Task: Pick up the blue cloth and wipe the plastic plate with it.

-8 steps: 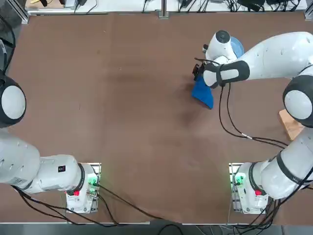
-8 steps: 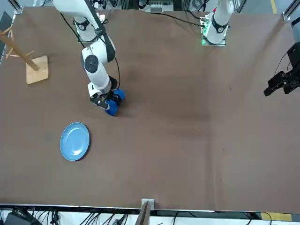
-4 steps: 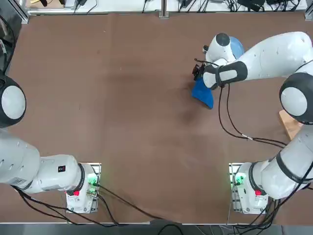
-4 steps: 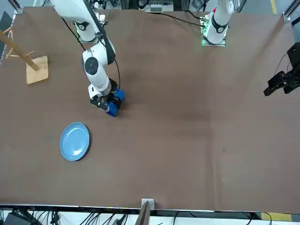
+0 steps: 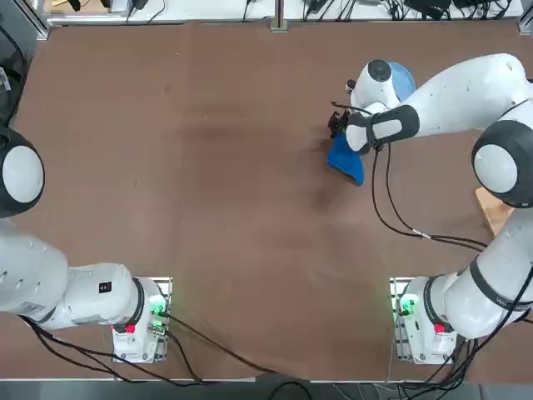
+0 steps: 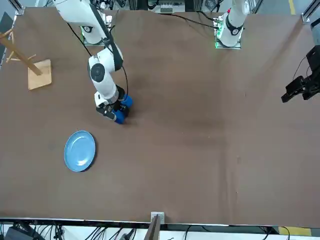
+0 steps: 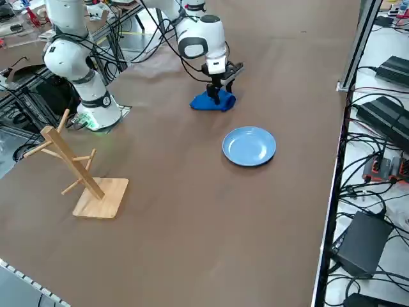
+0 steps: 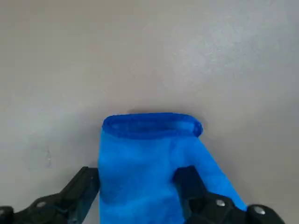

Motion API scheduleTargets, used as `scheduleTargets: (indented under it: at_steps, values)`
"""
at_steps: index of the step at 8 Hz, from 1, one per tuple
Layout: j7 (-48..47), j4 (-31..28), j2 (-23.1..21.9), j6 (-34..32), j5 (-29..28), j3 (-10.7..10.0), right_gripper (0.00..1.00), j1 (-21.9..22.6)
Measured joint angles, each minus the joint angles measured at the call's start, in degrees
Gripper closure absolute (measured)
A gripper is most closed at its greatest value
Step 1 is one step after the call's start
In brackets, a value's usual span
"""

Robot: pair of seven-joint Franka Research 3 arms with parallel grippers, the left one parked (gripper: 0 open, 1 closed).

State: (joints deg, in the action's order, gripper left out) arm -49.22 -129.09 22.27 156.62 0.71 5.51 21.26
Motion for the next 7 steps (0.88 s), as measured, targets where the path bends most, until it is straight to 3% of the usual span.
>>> scheduleTargets:
  at_steps: [5, 7]
  values:
    - [-0.2, 0.0, 1.2, 0.1, 0.0, -0.1, 0.07, 0.0]
    - [-0.2, 0.0, 1.2, 0.1, 0.0, -0.2, 0.43, -0.1]
